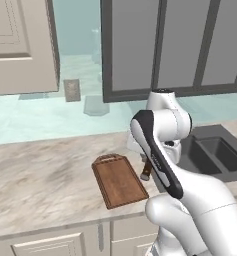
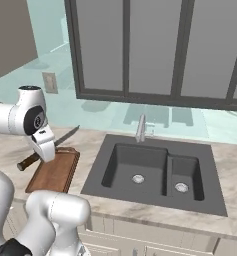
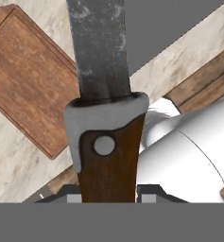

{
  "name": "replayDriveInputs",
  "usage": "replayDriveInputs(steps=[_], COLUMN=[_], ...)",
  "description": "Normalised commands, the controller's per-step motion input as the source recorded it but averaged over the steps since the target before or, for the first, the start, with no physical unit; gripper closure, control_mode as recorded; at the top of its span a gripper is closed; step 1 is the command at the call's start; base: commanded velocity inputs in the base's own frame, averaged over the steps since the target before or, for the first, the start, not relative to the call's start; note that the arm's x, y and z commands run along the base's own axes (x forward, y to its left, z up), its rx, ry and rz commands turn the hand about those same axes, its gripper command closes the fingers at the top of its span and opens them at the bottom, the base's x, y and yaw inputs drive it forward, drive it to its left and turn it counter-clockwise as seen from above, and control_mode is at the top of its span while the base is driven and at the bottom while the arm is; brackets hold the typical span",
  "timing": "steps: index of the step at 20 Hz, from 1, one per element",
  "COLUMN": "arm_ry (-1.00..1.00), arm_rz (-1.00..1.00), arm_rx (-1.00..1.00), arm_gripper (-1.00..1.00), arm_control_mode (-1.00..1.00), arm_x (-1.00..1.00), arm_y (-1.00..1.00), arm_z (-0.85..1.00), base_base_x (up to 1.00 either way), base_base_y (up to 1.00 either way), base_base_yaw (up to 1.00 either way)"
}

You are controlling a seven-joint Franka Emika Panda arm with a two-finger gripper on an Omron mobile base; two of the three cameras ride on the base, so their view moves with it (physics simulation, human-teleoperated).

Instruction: Pick up the knife from the drawer and place it on the cutting board. Then place the meat from the plate to the cutting board.

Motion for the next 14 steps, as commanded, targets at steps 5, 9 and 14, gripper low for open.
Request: replayDriveInputs(steps=[5,9,14], arm_ry=[0.08,0.16,0.15], arm_rz=[-0.01,0.07,0.18], arm_rx=[0.00,0.00,0.00], arm_gripper=[1.00,1.00,1.00], arm_control_mode=[-1.00,-1.00,-1.00], arm_x=[0.22,0.29,0.24], arm_y=[0.02,0.06,0.03], arm_z=[-0.12,-0.29,-0.41], base_base_x=[0.18,0.00,0.00], base_base_y=[0.07,0.00,0.00], base_base_yaw=[-0.05,0.00,0.00])
